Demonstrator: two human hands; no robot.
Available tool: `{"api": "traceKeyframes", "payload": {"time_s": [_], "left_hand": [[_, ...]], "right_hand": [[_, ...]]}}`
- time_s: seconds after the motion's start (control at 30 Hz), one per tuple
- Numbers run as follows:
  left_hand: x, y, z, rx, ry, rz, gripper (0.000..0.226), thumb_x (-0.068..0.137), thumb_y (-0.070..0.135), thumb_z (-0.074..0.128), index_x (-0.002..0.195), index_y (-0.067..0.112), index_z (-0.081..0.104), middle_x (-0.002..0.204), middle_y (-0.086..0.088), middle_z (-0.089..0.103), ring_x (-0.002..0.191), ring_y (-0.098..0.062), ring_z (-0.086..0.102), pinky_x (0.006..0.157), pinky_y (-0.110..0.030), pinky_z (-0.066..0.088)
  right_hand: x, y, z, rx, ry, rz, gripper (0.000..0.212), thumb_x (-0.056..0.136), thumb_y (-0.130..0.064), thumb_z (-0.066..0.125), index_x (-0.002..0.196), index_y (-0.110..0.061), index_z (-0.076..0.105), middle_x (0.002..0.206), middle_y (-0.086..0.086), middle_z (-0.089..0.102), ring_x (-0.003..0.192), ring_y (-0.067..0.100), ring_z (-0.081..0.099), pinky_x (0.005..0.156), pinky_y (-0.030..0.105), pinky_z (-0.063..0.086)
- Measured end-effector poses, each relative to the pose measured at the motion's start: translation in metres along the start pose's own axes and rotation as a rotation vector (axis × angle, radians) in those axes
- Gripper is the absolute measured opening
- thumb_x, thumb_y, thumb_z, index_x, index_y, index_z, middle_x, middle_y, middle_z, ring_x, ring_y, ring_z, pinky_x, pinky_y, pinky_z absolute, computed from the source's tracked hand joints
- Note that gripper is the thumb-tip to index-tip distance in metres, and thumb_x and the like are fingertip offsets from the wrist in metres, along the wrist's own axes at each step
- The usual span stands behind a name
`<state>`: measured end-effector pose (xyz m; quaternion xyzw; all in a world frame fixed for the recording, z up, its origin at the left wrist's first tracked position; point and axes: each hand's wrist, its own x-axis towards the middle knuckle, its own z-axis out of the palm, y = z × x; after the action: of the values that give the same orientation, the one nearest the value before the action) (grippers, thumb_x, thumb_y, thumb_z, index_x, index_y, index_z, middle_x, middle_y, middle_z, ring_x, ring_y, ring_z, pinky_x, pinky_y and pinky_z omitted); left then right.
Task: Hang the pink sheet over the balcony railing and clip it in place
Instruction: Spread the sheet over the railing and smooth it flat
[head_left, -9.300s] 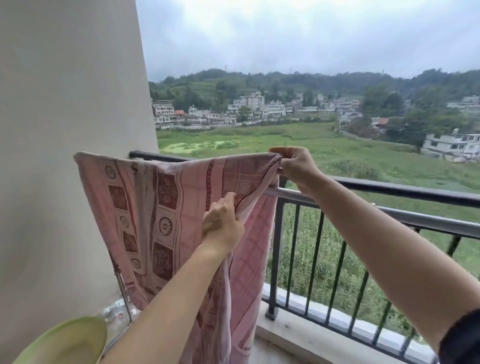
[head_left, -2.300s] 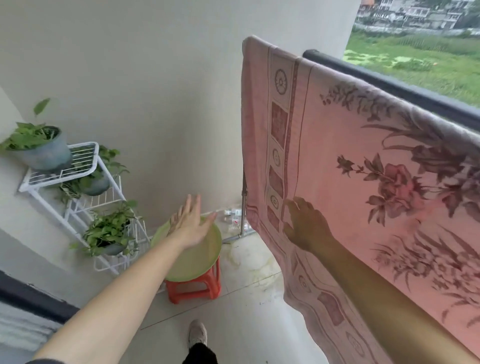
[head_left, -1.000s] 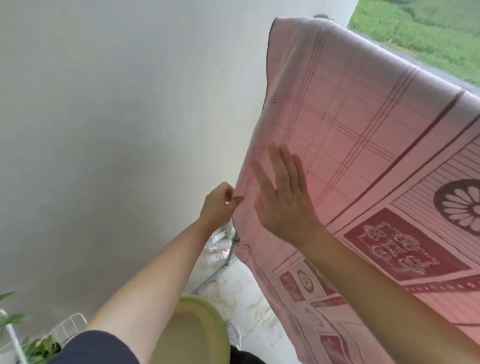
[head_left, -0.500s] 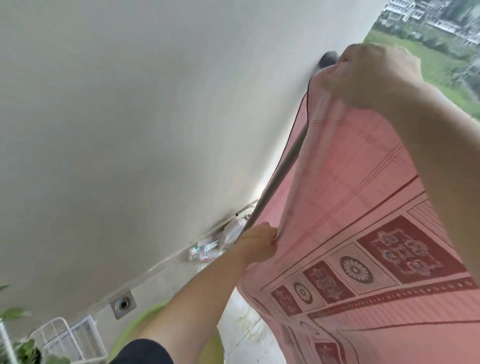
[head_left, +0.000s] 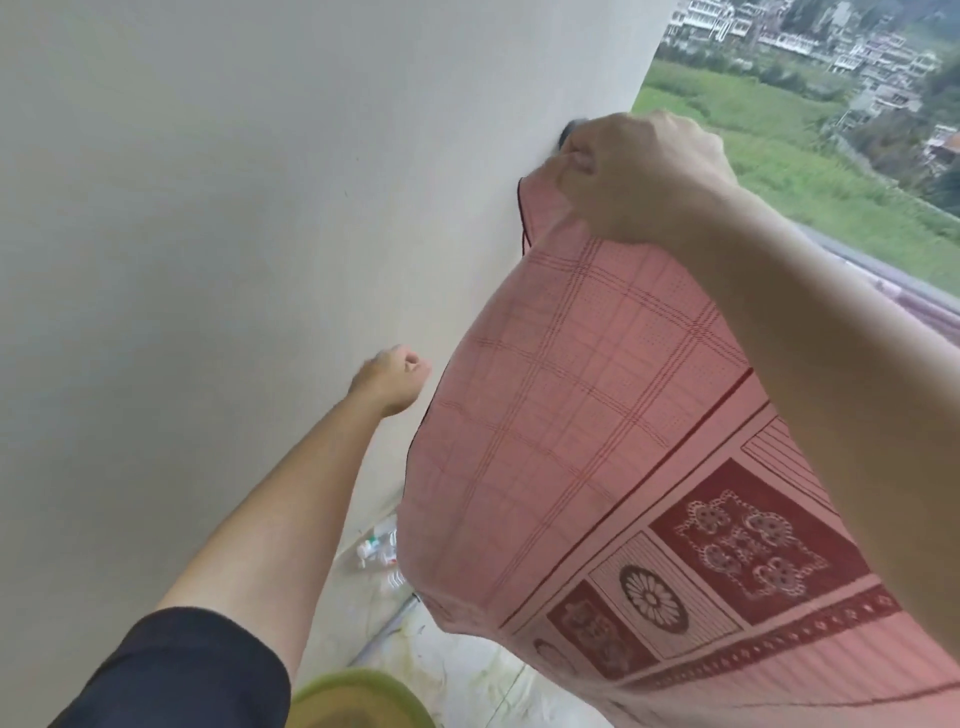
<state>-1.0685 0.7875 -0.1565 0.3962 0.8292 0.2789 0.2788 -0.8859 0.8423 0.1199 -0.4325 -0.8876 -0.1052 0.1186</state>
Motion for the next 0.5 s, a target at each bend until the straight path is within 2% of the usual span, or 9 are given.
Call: {"api": "traceKeyframes", "payload": {"time_s": [0.07,0.1,0.13,0.2,0.3,0.33,0.4,0.43,0.5], "left_hand": [[-0.02,0.049,0.016,-0.593,-0.273,0.036,0.071,0.089,0.077,0.028,0.109,0.022,0.068,0.106,0.003,0.072,0.102,-0.017,0.065,0.084,-0.03,0.051],[-0.027,0.069,0.027,-0.764,-0.347,0.017,0.086,0.079,0.087,0.022,0.108,0.023,0.071,0.101,0.002,0.074,0.099,-0.016,0.068,0.085,-0.031,0.054],[-0.031,0.083,0.038,-0.848,-0.339,-0.003,0.093,0.073,0.092,0.02,0.103,0.022,0.074,0.095,0.002,0.075,0.093,-0.017,0.07,0.084,-0.033,0.056],[-0.03,0.097,0.056,-0.927,-0.185,-0.065,0.09,0.075,0.09,0.025,0.083,0.012,0.069,0.077,-0.001,0.07,0.078,-0.019,0.068,0.081,-0.039,0.059],[-0.021,0.097,0.07,-0.952,-0.056,-0.098,0.078,0.073,0.086,0.029,0.077,0.014,0.059,0.071,-0.007,0.059,0.072,-0.023,0.062,0.083,-0.048,0.057],[-0.023,0.097,0.068,-0.952,-0.055,-0.077,0.075,0.073,0.085,0.031,0.076,0.015,0.057,0.07,-0.008,0.056,0.069,-0.022,0.06,0.079,-0.046,0.058],[-0.024,0.097,0.062,-1.002,-0.026,-0.045,0.066,0.076,0.08,0.042,0.072,0.015,0.052,0.068,-0.007,0.05,0.063,-0.02,0.052,0.064,-0.038,0.054],[-0.022,0.097,0.06,-1.021,0.035,-0.036,0.062,0.081,0.074,0.048,0.068,0.014,0.048,0.064,-0.006,0.046,0.059,-0.018,0.048,0.057,-0.033,0.046],[-0.018,0.097,0.05,-0.973,0.222,-0.054,0.054,0.092,0.056,0.049,0.059,0.017,0.034,0.056,0.0,0.035,0.053,-0.017,0.036,0.055,-0.03,0.034]], "right_hand": [[0.002,-0.001,0.001,0.036,0.009,0.03,0.026,0.097,-0.039,0.039,0.102,-0.034,0.063,0.096,0.002,0.058,0.088,0.027,0.05,0.075,0.035,0.033],[0.003,0.0,0.001,0.069,0.016,0.062,0.028,0.096,-0.04,0.04,0.107,-0.035,0.065,0.096,-0.001,0.058,0.089,0.027,0.051,0.076,0.035,0.034],[0.005,0.0,0.0,0.12,0.023,0.1,0.029,0.096,-0.041,0.041,0.109,-0.037,0.067,0.096,-0.003,0.059,0.09,0.026,0.053,0.076,0.034,0.036],[0.01,0.001,-0.004,0.286,0.007,0.179,0.027,0.094,-0.044,0.047,0.106,-0.035,0.07,0.093,-0.007,0.063,0.092,0.023,0.06,0.08,0.034,0.046],[0.014,0.005,-0.01,0.511,-0.047,0.213,0.022,0.089,-0.047,0.062,0.1,-0.032,0.074,0.081,-0.014,0.063,0.077,0.012,0.062,0.079,0.03,0.053],[0.014,0.005,-0.011,0.541,-0.04,0.213,0.022,0.087,-0.048,0.066,0.099,-0.033,0.075,0.081,-0.015,0.064,0.076,0.01,0.061,0.078,0.029,0.054],[0.016,0.004,-0.008,0.543,0.004,0.217,0.019,0.084,-0.047,0.069,0.097,-0.034,0.075,0.084,-0.016,0.065,0.085,0.011,0.064,0.082,0.031,0.054],[0.014,0.003,-0.007,0.503,0.022,0.209,0.018,0.085,-0.046,0.068,0.097,-0.034,0.074,0.084,-0.016,0.063,0.086,0.012,0.063,0.079,0.03,0.052],[0.009,-0.002,-0.003,0.374,0.073,0.171,0.019,0.087,-0.046,0.064,0.1,-0.035,0.072,0.091,-0.013,0.064,0.087,0.016,0.06,0.072,0.028,0.043]]}}
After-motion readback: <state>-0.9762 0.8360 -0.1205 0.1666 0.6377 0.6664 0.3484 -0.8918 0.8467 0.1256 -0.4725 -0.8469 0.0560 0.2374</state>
